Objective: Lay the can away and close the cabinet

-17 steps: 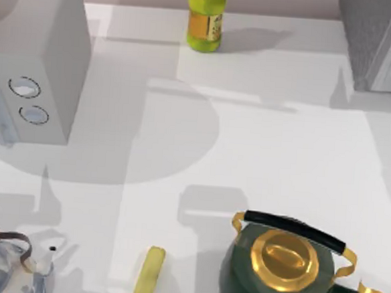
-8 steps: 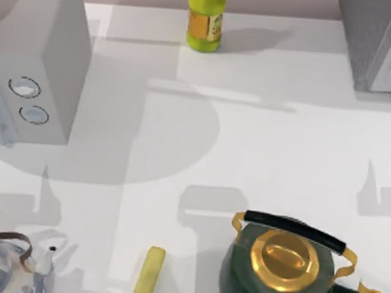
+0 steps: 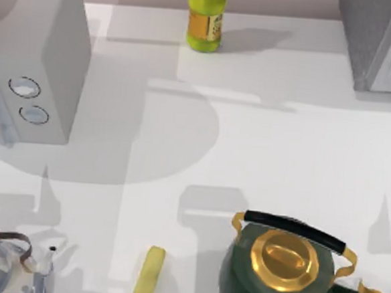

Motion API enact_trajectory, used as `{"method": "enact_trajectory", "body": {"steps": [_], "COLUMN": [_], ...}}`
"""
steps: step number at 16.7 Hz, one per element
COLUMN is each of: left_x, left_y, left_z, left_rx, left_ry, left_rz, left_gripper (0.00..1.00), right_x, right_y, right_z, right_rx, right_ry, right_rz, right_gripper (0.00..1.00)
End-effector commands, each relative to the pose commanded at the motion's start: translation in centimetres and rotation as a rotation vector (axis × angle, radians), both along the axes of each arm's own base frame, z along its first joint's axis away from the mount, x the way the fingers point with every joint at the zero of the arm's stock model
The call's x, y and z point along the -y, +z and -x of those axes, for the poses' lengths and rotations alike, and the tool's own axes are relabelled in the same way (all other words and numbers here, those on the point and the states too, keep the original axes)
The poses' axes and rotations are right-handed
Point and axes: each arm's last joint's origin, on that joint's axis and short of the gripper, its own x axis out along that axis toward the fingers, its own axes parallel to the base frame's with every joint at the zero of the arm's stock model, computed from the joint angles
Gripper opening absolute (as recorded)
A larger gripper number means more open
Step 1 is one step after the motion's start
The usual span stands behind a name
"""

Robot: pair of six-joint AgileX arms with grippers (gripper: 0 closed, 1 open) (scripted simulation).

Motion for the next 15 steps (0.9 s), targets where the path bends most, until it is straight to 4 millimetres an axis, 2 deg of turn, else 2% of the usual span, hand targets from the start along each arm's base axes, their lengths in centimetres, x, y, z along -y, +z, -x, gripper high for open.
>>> {"method": "enact_trajectory", "body": {"steps": [8,12,15], "left_x": [0.0,0.0,0.0], "left_y": [0.0,0.0,0.0], "left_z": [0.0,0.0,0.0], "left_rx": [0.0,0.0,0.0], "left_ry": [0.0,0.0,0.0], "left_rz": [0.0,0.0,0.0], "left_gripper": [1.0,1.0,1.0], "right_x": [0.2,1.4,3.4], "right_y": [0.1,1.8,3.4], "right_z": [-0.2,-1.2,-2.9], "right_rx": [-0.001,0.025,0.036], "right_ry": [0.008,0.024,0.029], "right_rz": [0.006,0.026,0.033], "right_gripper": [1.0,1.0,1.0]}}
